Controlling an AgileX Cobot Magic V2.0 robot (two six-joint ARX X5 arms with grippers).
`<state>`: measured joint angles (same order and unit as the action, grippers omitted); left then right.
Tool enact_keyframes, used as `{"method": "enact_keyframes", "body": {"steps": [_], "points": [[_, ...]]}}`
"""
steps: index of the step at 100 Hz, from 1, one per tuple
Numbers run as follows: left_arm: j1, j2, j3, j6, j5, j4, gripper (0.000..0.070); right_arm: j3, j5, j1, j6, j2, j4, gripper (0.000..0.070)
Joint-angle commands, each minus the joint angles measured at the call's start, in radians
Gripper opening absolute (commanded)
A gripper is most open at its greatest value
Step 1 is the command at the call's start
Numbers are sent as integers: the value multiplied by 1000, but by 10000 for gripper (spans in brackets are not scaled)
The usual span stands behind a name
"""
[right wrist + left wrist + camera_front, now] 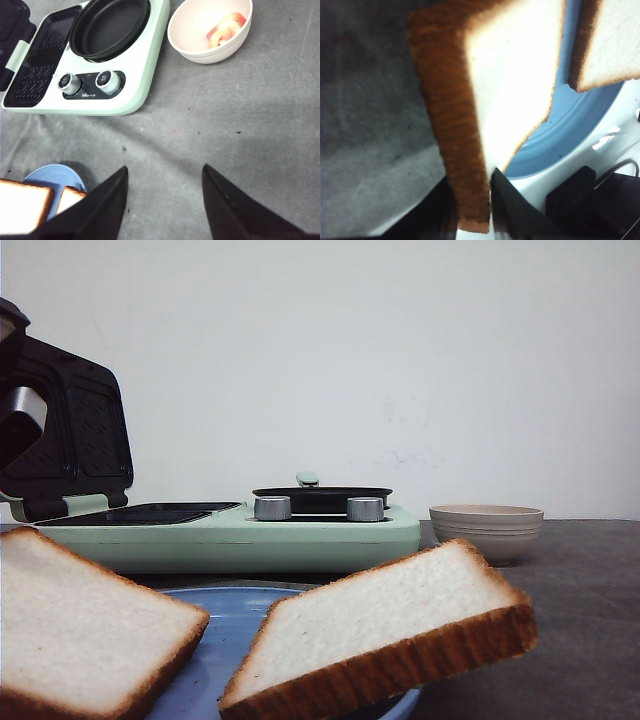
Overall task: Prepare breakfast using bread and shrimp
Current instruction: 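Grasp the bread slice edge with the left gripper and lift it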
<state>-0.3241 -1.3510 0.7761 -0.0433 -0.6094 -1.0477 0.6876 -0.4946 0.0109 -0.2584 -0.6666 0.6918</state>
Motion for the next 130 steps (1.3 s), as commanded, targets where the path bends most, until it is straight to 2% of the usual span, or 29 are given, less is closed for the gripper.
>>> {"method": "enact_keyframes", "body": {"steps": [1,32,43,65,99,130], "points": [[-5,10,15,5,-3,12,3,14,-2,-2,13,-5,-4,290],[-5,192,15,-76,13,142,3,14,-2,-2,16,-5,-3,290],[-5,253,15,-108,43,182,3,14,-2,-2,16,-5,-3,290],[-5,330,15,-108,116,193,3,14,-2,-2,16,-5,-3,290],[-5,415,15,-116,144,298,3,14,-2,-2,16,-5,-2,290],[-7,444,15,-114,148,444,3,14,-2,-2,16,-5,-2,290]]}}
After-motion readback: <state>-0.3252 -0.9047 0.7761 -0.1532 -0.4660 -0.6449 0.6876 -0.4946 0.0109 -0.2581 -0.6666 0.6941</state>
